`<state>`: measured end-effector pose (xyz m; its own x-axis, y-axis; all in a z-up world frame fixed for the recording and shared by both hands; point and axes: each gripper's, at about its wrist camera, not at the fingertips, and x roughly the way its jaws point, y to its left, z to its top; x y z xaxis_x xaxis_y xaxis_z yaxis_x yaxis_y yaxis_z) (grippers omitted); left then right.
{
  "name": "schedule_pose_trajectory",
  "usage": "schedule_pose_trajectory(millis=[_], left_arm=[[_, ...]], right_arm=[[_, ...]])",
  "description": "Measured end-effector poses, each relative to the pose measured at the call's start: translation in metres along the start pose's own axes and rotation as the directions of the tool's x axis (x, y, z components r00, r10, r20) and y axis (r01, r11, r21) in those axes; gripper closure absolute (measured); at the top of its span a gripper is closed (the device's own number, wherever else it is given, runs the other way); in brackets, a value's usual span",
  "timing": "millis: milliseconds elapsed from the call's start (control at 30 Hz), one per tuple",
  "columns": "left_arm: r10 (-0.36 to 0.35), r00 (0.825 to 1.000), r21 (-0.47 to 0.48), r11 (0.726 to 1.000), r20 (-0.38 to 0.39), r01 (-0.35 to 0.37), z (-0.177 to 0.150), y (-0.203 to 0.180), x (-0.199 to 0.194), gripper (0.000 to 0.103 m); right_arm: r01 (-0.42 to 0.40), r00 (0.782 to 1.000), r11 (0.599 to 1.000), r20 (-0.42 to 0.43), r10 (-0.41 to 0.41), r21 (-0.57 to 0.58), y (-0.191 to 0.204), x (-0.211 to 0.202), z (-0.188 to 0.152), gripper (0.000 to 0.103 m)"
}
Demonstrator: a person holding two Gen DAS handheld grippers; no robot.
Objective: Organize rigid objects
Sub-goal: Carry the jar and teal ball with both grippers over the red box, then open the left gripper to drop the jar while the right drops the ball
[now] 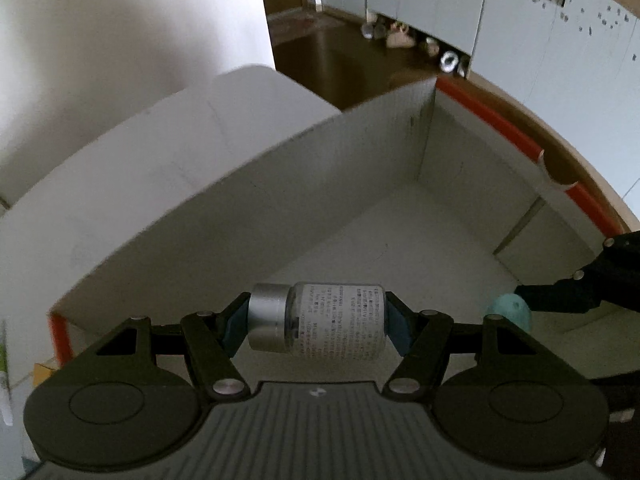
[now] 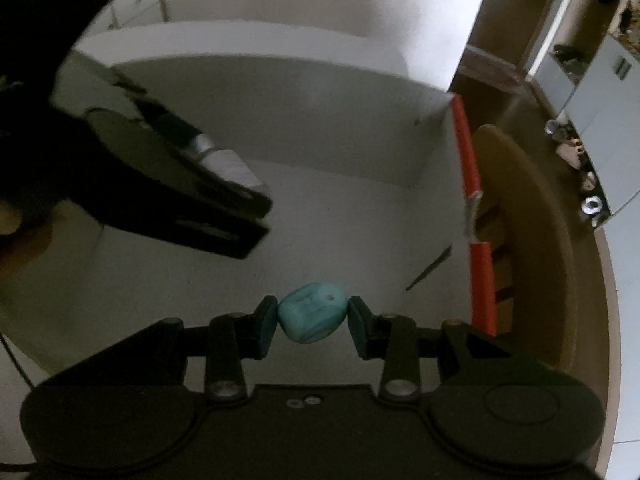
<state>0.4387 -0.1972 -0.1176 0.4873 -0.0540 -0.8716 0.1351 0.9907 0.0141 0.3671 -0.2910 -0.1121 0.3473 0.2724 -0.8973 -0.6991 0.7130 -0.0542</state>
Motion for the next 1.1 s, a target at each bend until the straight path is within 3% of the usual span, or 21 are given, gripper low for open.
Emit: schedule_pose_trajectory(millis=[300, 867, 933, 1100], left_arm=[[-0.027, 0.994, -0.016, 1.0, -0.109, 0.025, 0.002, -0.001, 0.023, 0.034], [-0.056, 0.987, -0.059, 0.997, -0.148, 0.047, -0.004, 0.0, 0.025, 0.034], [-0.051, 0.99, -0.063, 0.997, -0.134, 0.042, -0.004, 0.0, 0.019, 0.027], [-0.048, 0.995, -0.071, 0.997, -0.086, 0.042, -0.008, 0.004, 0.0, 0.026]], right_arm=[[-0.008, 0.999, 0.999, -0.053, 0.005, -0.051, 0.024, 0.001, -0.006, 0.066], [-0.027, 0.997, 0.999, -0.068, 0.026, -0.024, 0.041, -0.022, -0.02, 0.057], [-0.03, 0.998, 0.999, -0.059, 0.029, -0.02, 0.043, -0.028, -0.021, 0.054], [-0.022, 1.0, 1.0, -0.021, 0.022, -0.021, 0.049, -0.048, -0.036, 0.048]])
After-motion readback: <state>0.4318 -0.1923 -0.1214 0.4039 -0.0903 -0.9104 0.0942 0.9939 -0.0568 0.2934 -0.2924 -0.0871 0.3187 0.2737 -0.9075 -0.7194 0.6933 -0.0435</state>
